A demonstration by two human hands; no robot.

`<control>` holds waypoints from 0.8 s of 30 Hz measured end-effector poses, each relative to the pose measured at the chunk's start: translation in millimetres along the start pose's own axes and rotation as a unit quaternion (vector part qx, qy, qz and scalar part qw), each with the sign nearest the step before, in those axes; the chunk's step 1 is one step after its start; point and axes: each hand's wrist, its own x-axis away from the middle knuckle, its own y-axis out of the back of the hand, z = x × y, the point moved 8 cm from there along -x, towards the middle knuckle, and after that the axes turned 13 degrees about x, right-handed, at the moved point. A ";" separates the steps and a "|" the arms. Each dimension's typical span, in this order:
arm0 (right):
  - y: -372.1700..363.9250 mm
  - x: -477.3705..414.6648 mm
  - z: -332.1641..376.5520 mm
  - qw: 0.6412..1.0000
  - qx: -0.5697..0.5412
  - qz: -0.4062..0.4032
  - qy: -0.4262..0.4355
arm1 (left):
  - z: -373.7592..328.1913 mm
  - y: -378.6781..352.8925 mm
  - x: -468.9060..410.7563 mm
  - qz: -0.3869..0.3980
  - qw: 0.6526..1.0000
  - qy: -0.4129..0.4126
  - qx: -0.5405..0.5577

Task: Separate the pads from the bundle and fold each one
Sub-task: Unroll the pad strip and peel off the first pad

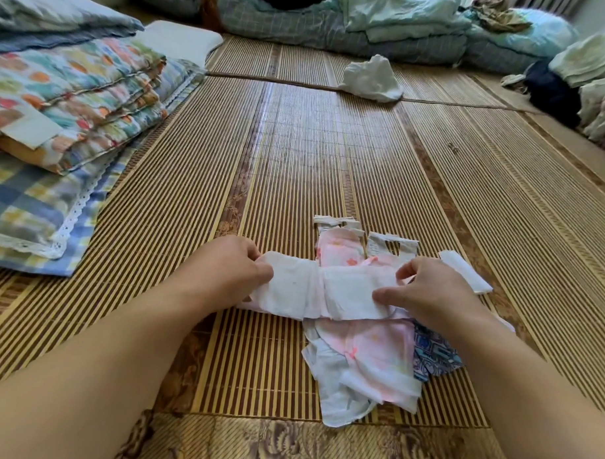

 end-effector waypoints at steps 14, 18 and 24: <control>-5.9 -3.2 4.5 0.999 0.026 -0.009 0.022 | -6.0 -1.0 4.6 -0.002 0.999 -0.004 0.046; 7.7 0.9 4.9 0.994 -0.103 -0.011 0.033 | -9.0 0.4 4.3 0.005 0.996 -0.018 0.086; 7.6 16.2 23.6 0.922 -0.381 0.062 0.038 | -18.9 -21.4 15.2 0.098 0.943 0.012 0.318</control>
